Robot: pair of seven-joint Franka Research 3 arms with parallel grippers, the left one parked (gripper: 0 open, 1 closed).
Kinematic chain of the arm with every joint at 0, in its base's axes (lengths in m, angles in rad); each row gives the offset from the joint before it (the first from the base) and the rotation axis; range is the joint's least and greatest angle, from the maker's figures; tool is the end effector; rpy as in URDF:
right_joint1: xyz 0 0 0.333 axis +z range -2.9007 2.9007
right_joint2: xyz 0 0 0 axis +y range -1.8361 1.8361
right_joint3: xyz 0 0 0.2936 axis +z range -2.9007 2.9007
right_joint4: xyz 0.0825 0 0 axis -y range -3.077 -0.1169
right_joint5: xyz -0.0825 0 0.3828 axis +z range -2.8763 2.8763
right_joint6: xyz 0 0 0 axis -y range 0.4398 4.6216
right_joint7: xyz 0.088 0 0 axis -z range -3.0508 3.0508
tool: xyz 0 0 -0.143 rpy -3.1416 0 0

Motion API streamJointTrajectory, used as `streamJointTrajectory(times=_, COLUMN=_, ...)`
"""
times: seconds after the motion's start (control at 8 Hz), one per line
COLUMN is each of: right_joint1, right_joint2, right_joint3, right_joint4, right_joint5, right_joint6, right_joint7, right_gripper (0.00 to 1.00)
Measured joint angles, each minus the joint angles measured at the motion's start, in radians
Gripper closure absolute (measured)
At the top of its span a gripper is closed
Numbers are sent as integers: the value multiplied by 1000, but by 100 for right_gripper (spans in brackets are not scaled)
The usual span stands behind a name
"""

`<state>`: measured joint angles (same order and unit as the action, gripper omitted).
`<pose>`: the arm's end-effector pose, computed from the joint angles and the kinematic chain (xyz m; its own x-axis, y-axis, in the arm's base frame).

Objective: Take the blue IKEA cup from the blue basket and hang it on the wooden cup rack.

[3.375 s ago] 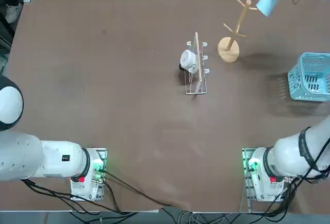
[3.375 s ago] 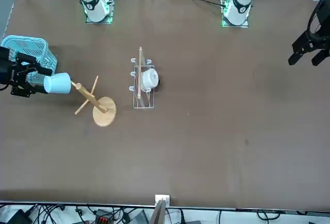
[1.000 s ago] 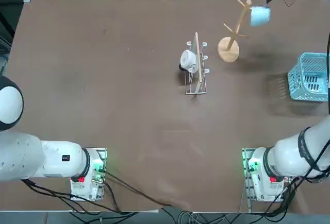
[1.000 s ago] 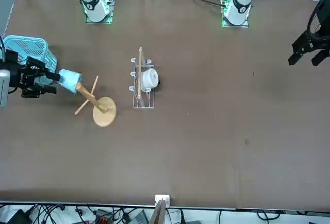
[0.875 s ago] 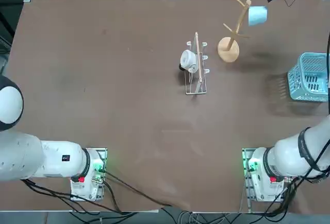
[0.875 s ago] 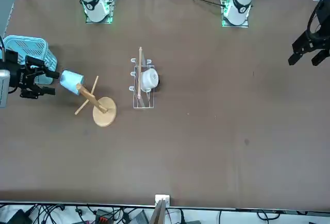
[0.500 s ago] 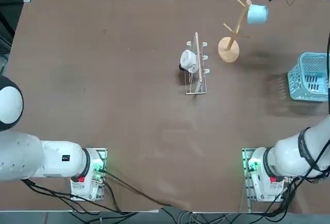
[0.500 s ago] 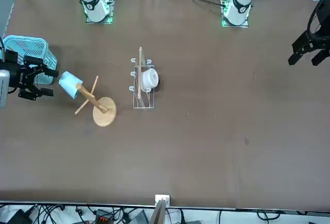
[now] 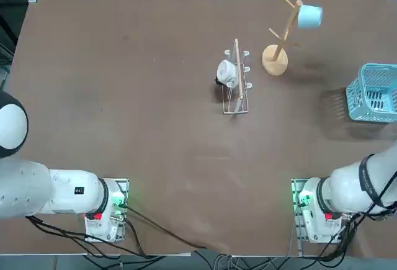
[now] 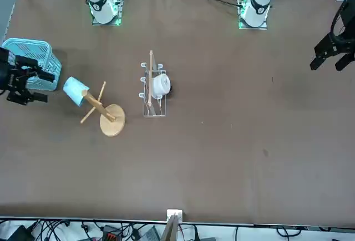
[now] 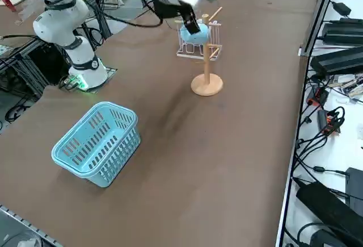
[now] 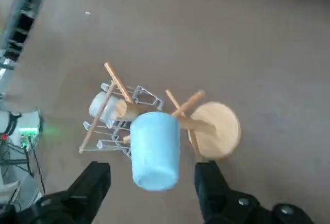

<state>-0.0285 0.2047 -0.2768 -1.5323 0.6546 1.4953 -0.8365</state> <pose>0.5900 -0.0779 0.4914 0.8801 0.3930 0.2663 0.4741 -0.6992 -0.5351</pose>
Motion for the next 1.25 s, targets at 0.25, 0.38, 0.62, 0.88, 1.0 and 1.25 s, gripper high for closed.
streamJointTrajectory(times=0.25, right_joint1=34, right_joint2=-43, right_joint3=2, right_joint4=25, right_joint5=-155, right_joint6=0, right_joint7=182, right_gripper=0)
streamJointTrajectory(times=0.38, right_joint1=63, right_joint2=-48, right_joint3=2, right_joint4=46, right_joint5=-259, right_joint6=0, right_joint7=267, right_gripper=0)
streamJointTrajectory(times=0.62, right_joint1=134, right_joint2=-57, right_joint3=3, right_joint4=72, right_joint5=-498, right_joint6=0, right_joint7=454, right_gripper=0)
streamJointTrajectory(times=0.88, right_joint1=151, right_joint2=-76, right_joint3=1, right_joint4=81, right_joint5=-602, right_joint6=0, right_joint7=619, right_gripper=0)
streamJointTrajectory(times=1.0, right_joint1=150, right_joint2=-86, right_joint3=-6, right_joint4=82, right_joint5=-622, right_joint6=0, right_joint7=673, right_gripper=0)
streamJointTrajectory(times=1.25, right_joint1=145, right_joint2=-101, right_joint3=6, right_joint4=89, right_joint5=-639, right_joint6=-18, right_joint7=769, right_gripper=0)
